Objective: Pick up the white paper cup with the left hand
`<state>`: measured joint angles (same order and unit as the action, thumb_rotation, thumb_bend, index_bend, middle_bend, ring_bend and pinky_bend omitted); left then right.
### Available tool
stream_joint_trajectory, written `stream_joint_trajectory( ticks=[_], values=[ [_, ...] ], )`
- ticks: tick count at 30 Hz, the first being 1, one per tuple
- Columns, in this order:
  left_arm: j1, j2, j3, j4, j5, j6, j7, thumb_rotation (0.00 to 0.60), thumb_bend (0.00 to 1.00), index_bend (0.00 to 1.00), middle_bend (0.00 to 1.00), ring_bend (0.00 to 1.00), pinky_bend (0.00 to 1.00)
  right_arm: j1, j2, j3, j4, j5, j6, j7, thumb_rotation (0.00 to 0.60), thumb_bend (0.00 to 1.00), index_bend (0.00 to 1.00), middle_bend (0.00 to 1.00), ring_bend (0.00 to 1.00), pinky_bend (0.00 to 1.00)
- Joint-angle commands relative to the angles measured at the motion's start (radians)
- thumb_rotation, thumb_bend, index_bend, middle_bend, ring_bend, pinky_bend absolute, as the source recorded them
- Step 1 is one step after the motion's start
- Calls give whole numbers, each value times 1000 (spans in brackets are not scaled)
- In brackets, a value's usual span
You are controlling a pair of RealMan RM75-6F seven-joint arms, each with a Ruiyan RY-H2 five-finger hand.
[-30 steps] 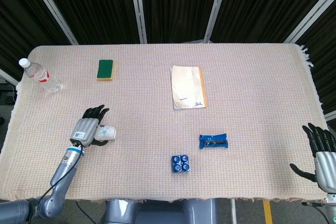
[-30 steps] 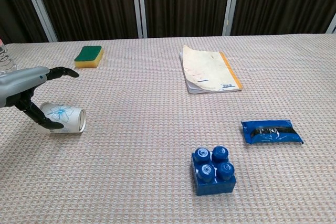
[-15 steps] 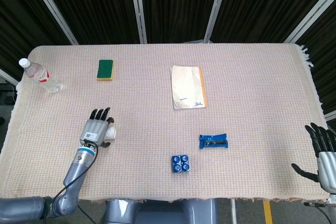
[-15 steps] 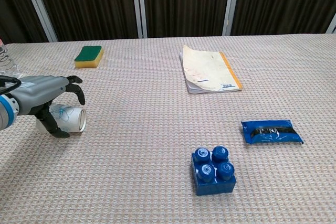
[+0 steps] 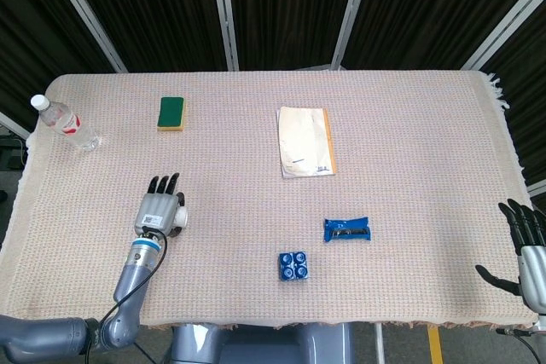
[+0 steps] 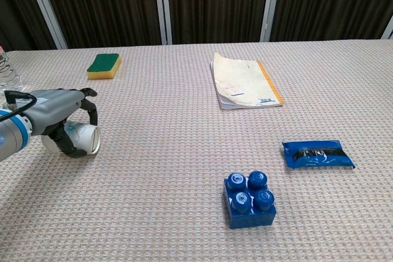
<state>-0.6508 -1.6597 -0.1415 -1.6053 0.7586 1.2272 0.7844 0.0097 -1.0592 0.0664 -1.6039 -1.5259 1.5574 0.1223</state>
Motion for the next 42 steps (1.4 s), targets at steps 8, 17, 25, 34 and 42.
stream_joint_trajectory(
  ticks=[8, 17, 25, 34, 42],
  values=[
    [74, -14, -45, 28, 316, -82, -610, 600, 184, 438, 0, 0, 0, 1, -2, -1, -3, -1, -1, -6, 600, 0, 0, 0, 0, 0],
    [90, -66, -18, 230, 509, -160, -1055, 600, 184, 436, 0, 0, 0, 2, -3, -1, 0, -4, -1, -7, 600, 0, 0, 0, 0, 0],
    [87, -87, 3, 318, 539, -199, -1133, 600, 186, 437, 0, 0, 0, 5, -4, -1, 0, -3, -6, -12, 600, 0, 0, 0, 0, 0],
    [103, -75, 28, 357, 566, -214, -1182, 600, 184, 374, 0, 0, 0, 4, -7, -2, 3, -5, -3, -15, 600, 0, 0, 0, 0, 0],
    [147, -14, 56, 321, 599, -168, -1190, 600, 184, 145, 0, 0, 0, 5, -11, -3, 3, -7, -3, -21, 600, 0, 0, 0, 0, 0]
  ],
)
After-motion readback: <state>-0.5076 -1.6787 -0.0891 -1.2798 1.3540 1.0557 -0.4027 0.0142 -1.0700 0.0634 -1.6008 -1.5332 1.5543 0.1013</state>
